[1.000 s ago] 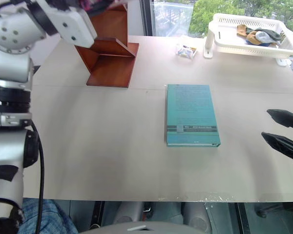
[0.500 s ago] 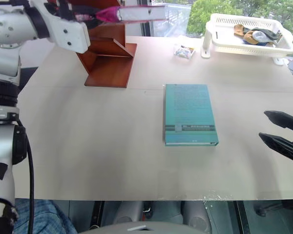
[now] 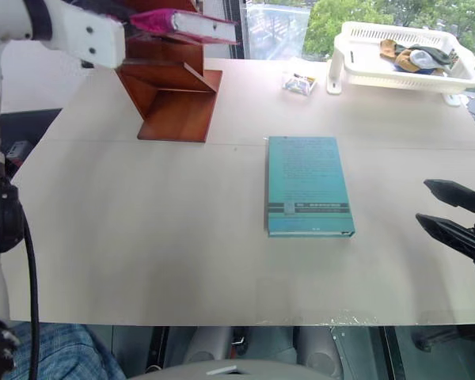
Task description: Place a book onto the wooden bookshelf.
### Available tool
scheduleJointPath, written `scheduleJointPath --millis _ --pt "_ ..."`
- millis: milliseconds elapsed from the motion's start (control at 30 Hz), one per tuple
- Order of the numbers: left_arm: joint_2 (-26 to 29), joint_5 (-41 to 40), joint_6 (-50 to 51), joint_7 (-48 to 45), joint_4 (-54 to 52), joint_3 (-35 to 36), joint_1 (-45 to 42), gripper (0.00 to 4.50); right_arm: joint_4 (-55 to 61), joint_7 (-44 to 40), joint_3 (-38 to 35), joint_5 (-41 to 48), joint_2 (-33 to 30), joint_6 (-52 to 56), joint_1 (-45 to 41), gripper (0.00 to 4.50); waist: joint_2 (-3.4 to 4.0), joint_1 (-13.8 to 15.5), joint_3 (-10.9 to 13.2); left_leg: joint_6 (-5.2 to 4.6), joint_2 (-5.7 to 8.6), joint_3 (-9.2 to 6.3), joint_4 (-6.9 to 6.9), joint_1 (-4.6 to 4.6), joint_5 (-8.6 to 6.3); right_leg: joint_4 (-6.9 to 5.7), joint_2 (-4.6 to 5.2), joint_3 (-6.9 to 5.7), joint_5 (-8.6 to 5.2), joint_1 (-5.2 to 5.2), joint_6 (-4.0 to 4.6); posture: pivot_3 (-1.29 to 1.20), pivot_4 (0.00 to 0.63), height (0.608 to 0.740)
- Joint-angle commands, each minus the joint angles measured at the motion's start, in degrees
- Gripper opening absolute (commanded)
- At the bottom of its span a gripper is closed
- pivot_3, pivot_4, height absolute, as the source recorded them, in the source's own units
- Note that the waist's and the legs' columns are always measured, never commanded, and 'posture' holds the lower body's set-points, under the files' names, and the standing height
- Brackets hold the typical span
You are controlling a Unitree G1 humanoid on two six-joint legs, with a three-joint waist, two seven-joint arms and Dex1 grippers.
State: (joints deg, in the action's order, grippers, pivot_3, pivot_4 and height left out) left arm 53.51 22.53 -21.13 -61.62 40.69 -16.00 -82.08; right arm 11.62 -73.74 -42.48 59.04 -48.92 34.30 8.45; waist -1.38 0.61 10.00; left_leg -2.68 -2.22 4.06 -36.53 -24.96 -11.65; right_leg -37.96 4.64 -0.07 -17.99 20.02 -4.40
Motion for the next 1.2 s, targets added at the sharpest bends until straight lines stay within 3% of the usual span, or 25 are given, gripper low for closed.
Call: scheduleJointPath --millis 33,233,600,967,1100,1167,1200 --pt "-0.24 1.15 3.15 -1.01 0.13 0.19 -3.42 0.12 -0.13 -0.98 0.15 -0.16 -1.04 -0.68 -1.21 4.5 -0.02 0.16 0.01 0.0 0.0 -0.01 -0.01 -0.01 0.0 -0.01 0.0 0.0 0.0 0.0 0.0 0.0 0.15 0.74" --pt "-0.91 2.92 7.38 -4.41 0.58 -1.19 -3.77 0.12 -0.8 -1.25 0.98 -0.95 -1.12 -0.64 -2.46 4.5 0.01 -0.01 -0.01 0.24 -0.02 -0.07 -0.4 -0.85 0.15 -0.19 -0.04 -0.02 0.01 0.77 0.0 0.0 0.15 0.74" --pt "-2.57 6.77 8.74 -3.63 4.08 -3.46 -7.23 0.12 -2.61 -4.86 -1.63 5.34 -3.52 3.46 -6.4 4.5 0.01 -1.07 -0.01 0.22 -0.06 -0.07 -0.61 -0.86 0.14 -0.44 -0.08 0.02 0.01 0.79 -0.01 0.0 0.15 0.74" --pt "-2.87 7.75 9.37 -3.38 5.36 -3.88 -8.02 0.12 -3.78 -2.62 -4.36 10.89 -2.98 5.6 -10.87 4.5 0.01 -1.3 -0.01 0.22 -0.07 0.01 -0.71 -0.87 0.14 -0.75 -0.08 0.15 0.0 0.97 -0.01 0.0 0.15 0.74" --pt "-2.77 8.45 9.12 -2.37 5.72 -4.02 -8.29 1.89 -3.96 -2.79 -4.36 10.4 -2.92 5.42 -10.69 4.5 0.01 -1.28 -0.01 0.21 -0.07 0.08 -0.74 -0.9 0.14 -0.89 -0.08 0.27 0.0 1.1 -0.01 0.0 0.15 0.74" --pt "-2.79 8.51 8.9 -1.91 5.99 -3.9 -8.51 2.27 -3.9 -2.92 -4.31 10.15 -2.72 5.29 -10.41 4.5 0.01 -1.21 0.0 0.16 -0.07 0.08 -0.75 -0.91 0.11 -0.91 -0.08 0.27 0.0 1.12 -0.01 0.0 0.15 0.74" --pt "-2.87 8.5 8.93 -1.88 6.17 -3.86 -8.61 2.9 -3.95 -2.96 -4.25 9.99 -2.66 5.21 -10.36 4.5 0.01 -1.21 0.0 0.02 -0.07 0.07 -0.79 -0.94 0.03 -0.95 -0.08 0.27 0.0 1.13 -0.01 0.0 0.15 0.74"
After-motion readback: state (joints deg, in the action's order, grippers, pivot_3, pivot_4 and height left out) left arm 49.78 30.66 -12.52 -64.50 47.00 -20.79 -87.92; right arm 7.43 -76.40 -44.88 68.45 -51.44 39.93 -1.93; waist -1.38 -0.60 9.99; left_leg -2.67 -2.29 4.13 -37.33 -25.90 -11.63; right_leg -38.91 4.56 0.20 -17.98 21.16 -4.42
